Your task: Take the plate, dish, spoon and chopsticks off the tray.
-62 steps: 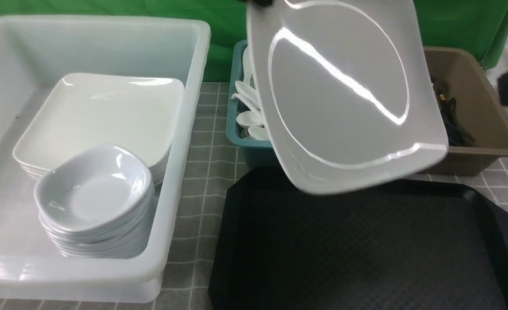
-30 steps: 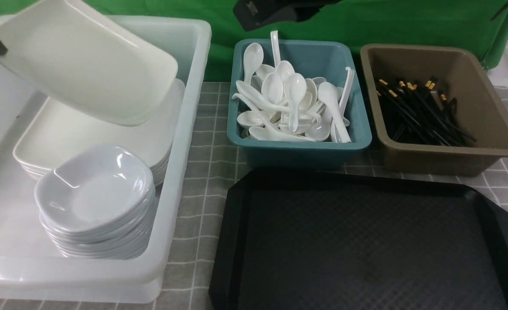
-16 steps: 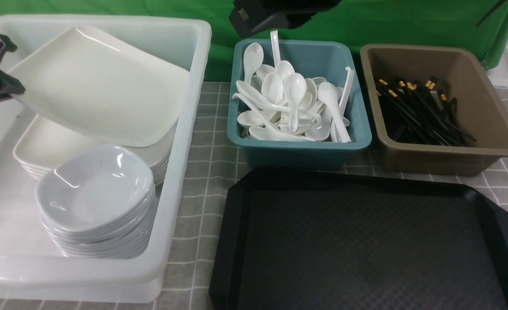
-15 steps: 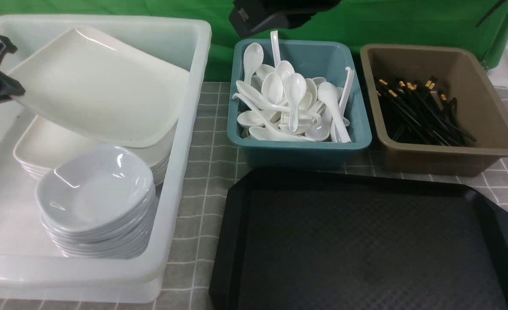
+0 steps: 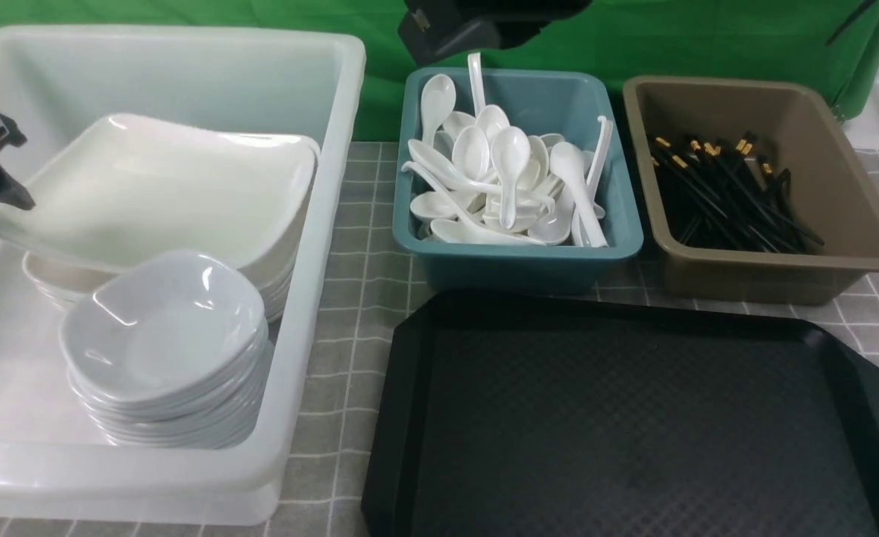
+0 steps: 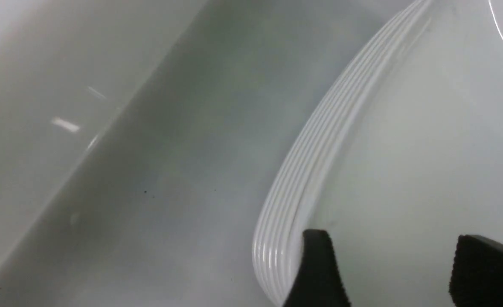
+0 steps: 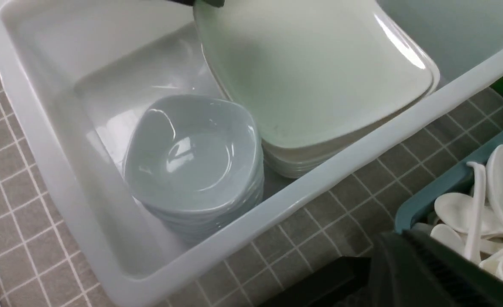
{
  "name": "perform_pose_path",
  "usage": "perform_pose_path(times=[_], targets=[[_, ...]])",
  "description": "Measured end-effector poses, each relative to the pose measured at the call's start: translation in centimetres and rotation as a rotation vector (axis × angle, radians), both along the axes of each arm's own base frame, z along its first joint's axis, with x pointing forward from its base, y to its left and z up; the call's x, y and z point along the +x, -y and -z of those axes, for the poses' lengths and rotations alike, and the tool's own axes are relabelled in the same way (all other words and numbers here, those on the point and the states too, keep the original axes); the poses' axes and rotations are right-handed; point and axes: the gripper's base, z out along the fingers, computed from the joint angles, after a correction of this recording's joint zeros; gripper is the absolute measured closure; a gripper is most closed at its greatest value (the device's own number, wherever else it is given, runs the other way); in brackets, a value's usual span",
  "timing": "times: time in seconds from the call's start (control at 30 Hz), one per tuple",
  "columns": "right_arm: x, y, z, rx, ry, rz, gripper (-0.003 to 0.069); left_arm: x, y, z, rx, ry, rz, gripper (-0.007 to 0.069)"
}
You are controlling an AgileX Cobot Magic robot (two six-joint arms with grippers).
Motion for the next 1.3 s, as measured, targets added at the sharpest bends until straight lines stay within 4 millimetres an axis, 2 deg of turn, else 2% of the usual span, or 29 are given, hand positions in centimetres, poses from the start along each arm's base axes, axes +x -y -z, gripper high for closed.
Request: perform_pose_path(times=[0.13,0.23,0.3,0.37,0.4,0.5,0.57,0.6,0.63,0.7,0.77,0.8,0.87,0.93,1.07,1.13,1.17,1.2,1.23,1.3], targets=[[0.0,0.0,0.0,0.009,-0.015,0.013,0.0634,-0.4,0.3,0.0,0.0,-0.037,0.039,0.0142],[-0.1,0.0,0.0,0.008,-0.026,0.017,0.0634,-0.8,0.4,-0.9,0.021,-0.022,0.062,0.0134],[-0.1,0.0,0.0,0.009,-0.032,0.021,0.0634,-1.1,0.6,-1.5,0.039,-0.009,0.084,0.0139],[-0.3,0.3,-0.3,0.015,-0.035,0.041,0.0634,-1.7,1.2,-3.2,0.075,0.019,0.158,0.0193],[-0.4,0.6,-0.6,0.016,-0.029,0.058,0.0634,-2.1,1.9,-4.2,0.098,0.033,0.222,0.0248],[-1.3,1.8,-2.1,0.035,0.006,0.106,0.0634,-2.8,4.8,-6.6,0.13,0.089,0.382,0.0422],[-2.3,3.1,-3.6,0.05,0.048,0.142,0.0634,-3.6,8.0,-8.4,0.149,0.158,0.519,0.0547],[-3.4,4.2,-5.0,0.068,0.082,0.169,0.0634,-4.4,10.3,-9.6,0.161,0.2,0.609,0.0583],[-3.9,4.9,-5.6,0.071,0.102,0.187,0.0634,-4.8,11.1,-10.1,0.169,0.222,0.642,0.0594],[-5.8,7.2,-7.5,0.094,0.164,0.244,0.0634,-7.0,15.4,-12.1,0.19,0.309,0.801,0.0615],[-7.9,9.7,-9.0,0.121,0.224,0.308,0.0634,-9.4,17.9,-13.9,0.218,0.382,0.91,0.0622],[-8.8,10.6,-9.3,0.134,0.245,0.327,0.0634,-10.3,18.9,-14.4,0.225,0.406,0.953,0.0622],[-10.9,13.0,-9.6,0.172,0.307,0.384,0.0634,-13.3,20.7,-16.1,0.251,0.491,1.045,0.0622],[-12.9,14.8,-9.0,0.224,0.354,0.407,0.0634,-15.6,21.8,-17.4,0.238,0.558,1.099,0.0624],[-16.0,17.4,-6.6,0.333,0.438,0.418,0.0634,-18.4,22.1,-18.9,0.212,0.649,1.127,0.0624],[-17.4,18.5,-3.7,0.375,0.478,0.417,0.0634,-19.8,21.6,-19.3,0.199,0.696,1.108,0.0624],[-18.2,19.1,-2.4,0.401,0.506,0.409,0.0634,-20.3,21.3,-19.1,0.193,0.703,1.094,0.0624],[-18.2,19.1,-2.4,0.401,0.506,0.409,0.0634,-20.4,21.3,-19.2,0.191,0.71,1.09,0.0624],[-19.2,19.8,-0.7,0.431,0.546,0.394,0.0634,-21.1,20.7,-18.9,0.187,0.725,1.065,0.0624],[-20.6,20.8,1.3,0.46,0.588,0.379,0.0634,-22.1,20.1,-17.4,0.174,0.713,1.041,0.0624]])
